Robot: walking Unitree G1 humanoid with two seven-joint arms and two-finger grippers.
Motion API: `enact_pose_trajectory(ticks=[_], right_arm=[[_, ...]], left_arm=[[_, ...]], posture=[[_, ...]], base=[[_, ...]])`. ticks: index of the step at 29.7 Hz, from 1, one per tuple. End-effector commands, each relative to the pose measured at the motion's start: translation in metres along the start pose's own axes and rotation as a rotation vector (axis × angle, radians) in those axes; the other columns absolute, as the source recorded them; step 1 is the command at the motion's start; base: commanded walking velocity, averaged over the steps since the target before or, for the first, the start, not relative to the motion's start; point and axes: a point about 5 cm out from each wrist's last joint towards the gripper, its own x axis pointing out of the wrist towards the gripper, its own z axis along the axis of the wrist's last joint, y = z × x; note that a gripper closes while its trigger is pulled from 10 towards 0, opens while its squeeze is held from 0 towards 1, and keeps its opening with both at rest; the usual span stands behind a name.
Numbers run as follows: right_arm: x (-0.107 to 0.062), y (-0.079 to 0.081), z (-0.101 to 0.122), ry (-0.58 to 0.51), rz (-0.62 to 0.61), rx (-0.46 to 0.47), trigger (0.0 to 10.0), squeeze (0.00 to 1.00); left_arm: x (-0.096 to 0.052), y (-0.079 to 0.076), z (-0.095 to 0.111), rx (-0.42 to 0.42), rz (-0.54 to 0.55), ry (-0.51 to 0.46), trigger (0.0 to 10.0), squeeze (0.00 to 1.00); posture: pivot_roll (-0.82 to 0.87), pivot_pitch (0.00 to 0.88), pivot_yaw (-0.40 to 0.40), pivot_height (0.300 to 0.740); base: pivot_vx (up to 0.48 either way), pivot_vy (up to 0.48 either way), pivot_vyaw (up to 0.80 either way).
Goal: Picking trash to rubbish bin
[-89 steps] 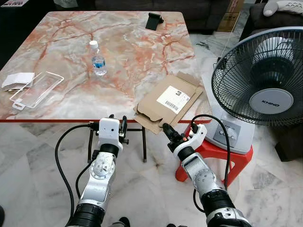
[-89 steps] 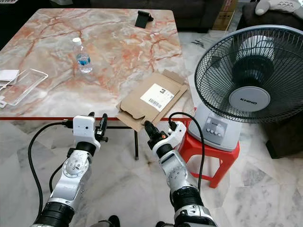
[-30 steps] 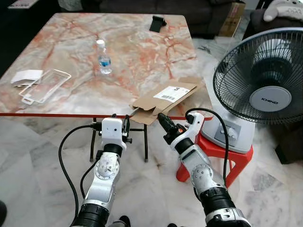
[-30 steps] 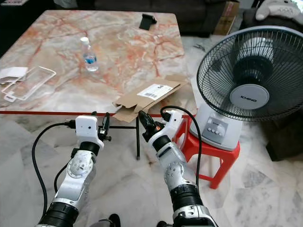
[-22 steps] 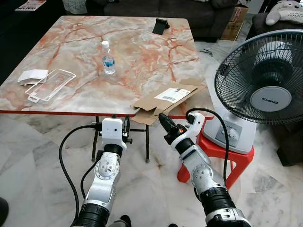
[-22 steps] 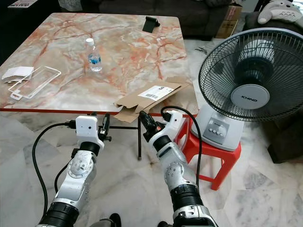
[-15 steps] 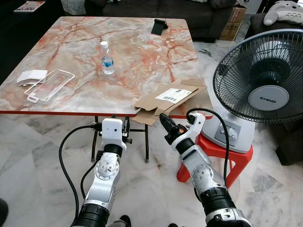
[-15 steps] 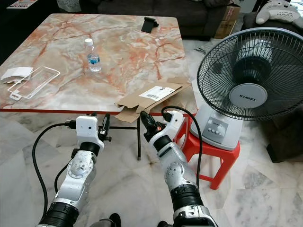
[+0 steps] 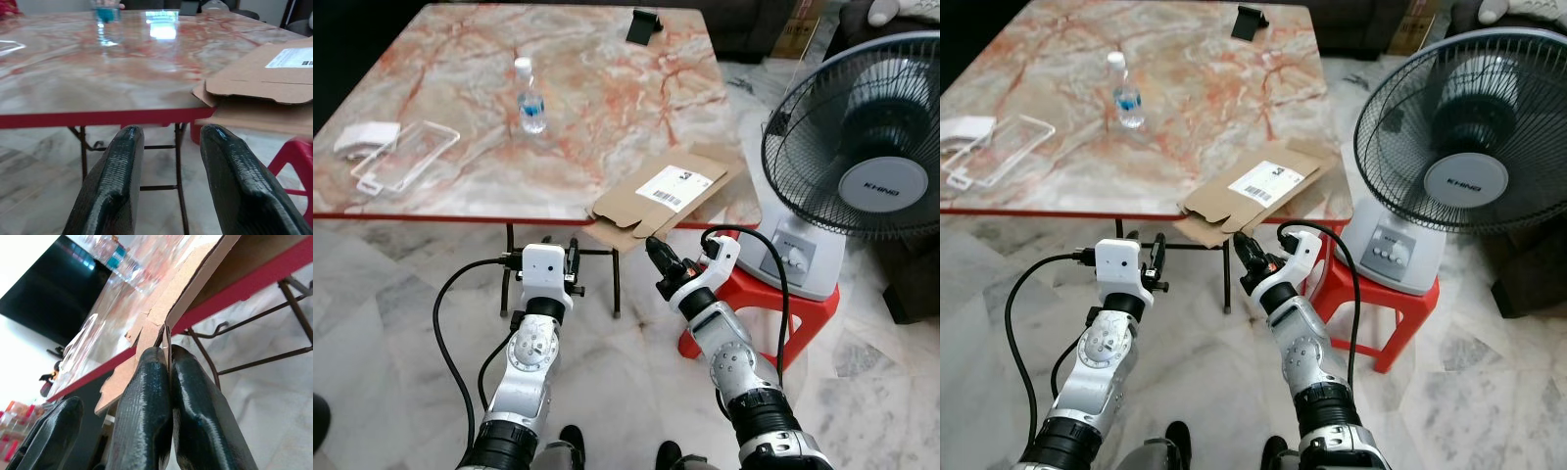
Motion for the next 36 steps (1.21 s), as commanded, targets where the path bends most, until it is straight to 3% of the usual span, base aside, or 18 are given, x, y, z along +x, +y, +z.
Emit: enact_pose_trajectory(ticks=[1, 23, 28, 31, 34, 36], right_arm=[[0.000, 0.003, -0.008, 0.005, -0.006, 0.025, 10.0, 0.00], [-0.005, -0.006, -0.010, 0.020, -0.034, 0.013, 10.0, 0.00], [-0.017, -0.026, -0.017, 0.064, -0.117, -0.028, 10.0, 0.00], [-0.031, -0.049, -0.017, 0.094, -0.230, -0.087, 10.0, 0.00], [-0.036, -0.057, -0.017, 0.108, -0.275, -0.113, 10.0, 0.00], [-0.056, -0.081, -0.018, 0.143, -0.409, -0.148, 10.0, 0.00]], left_arm=[[-0.002, 0.001, -0.003, 0.001, 0.008, 0.016, 10.0, 0.00], [-0.005, 0.004, -0.008, 0.001, 0.016, 0.031, 10.0, 0.00], [-0.011, 0.008, -0.023, 0.039, 0.007, 0.085, 10.0, 0.00], [-0.023, 0.012, -0.047, 0.070, -0.005, 0.194, 10.0, 0.00], [-0.028, 0.014, -0.054, 0.073, -0.008, 0.229, 10.0, 0.00], [-0.044, 0.021, -0.079, 0.050, -0.002, 0.357, 10.0, 0.00]], posture=[[0.08, 0.194, -0.016, 0.740], [0.08, 0.178, -0.019, 0.740], [0.08, 0.180, -0.023, 0.740], [0.07, 0.187, -0.022, 0.740], [0.07, 0.188, -0.023, 0.740], [0.07, 0.191, -0.023, 0.740]], base=[[-0.240, 0.000, 0.00], [-0.241, 0.000, 0.00], [-0.048, 0.000, 0.00], [0.000, 0.000, 0.00], [0.000, 0.000, 0.00], [0.000, 0.000, 0.00]])
